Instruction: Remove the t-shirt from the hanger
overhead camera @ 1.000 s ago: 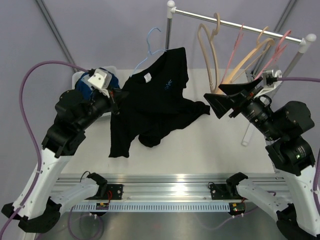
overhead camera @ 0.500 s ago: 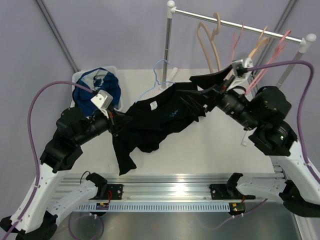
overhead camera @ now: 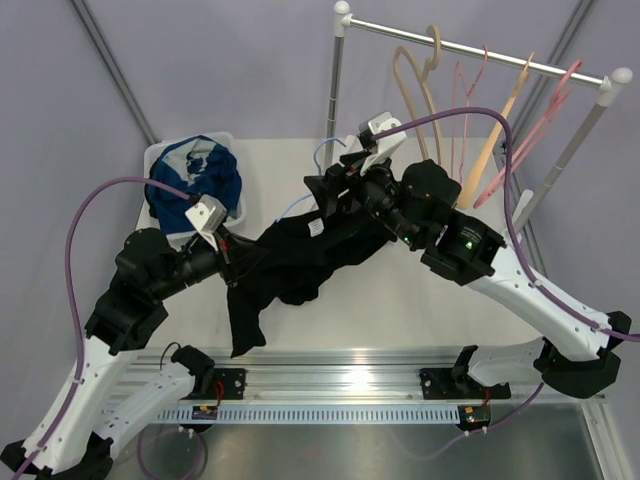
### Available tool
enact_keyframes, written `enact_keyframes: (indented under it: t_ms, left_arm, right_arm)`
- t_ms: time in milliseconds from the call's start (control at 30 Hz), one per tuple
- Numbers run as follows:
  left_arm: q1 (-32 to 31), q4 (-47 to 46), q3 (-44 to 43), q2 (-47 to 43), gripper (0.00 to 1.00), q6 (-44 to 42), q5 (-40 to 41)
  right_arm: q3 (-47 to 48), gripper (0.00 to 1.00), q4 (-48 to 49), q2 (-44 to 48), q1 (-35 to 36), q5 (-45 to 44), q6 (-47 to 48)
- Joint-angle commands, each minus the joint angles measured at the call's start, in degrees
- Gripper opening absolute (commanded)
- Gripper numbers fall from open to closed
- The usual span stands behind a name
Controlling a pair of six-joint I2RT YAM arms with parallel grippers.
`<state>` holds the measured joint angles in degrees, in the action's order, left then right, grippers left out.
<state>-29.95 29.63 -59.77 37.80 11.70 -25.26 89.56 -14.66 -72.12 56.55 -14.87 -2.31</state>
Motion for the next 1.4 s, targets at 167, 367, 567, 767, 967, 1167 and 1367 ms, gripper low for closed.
enact_keyframes:
  t_ms: [167,367,567,767,967,1167,1367]
  left_arm:
    - [-0.2,-9.6,3.5,-2.9,0.0,1.0,-4.8]
    - [-0.2,-12.3,4.4,-4.2,0.0,3.6,-7.2]
    - [-0.2,-13.1,3.9,-5.1,0.94,5.0,-10.5]
    - [-0.2,-9.7,3.9,-5.6,0.99,1.8,-11.6]
    - [-0.3,-6.7,3.7,-5.6,0.96,-0.8,-10.5]
    - [-0.2,-4.2,3.1,-6.1,0.74,-1.7,-11.0]
    - [-0.2,-3.7,3.6,-8.1,0.0,-0.6,-8.9]
  right_arm:
    - [-1.5,0.59,7.4,-4.1,0.8,-5.6,3.3]
    - [-5.0,0.12,10.7,-2.9,0.8,-6.4,2.7]
    - [-7.3,0.0,11.8,2.0,0.8,-9.6,3.0]
    - [-5.2,0.0,6.9,7.2,0.9,-12.0,5.0]
    - [-2.7,0.0,2.5,9.5,0.8,-15.2,4.5]
    - [1.6,0.0,-2.1,9.2,0.8,-16.6,3.3]
    - [3.0,0.0,-2.8,8.9,0.7,-20.3,5.0]
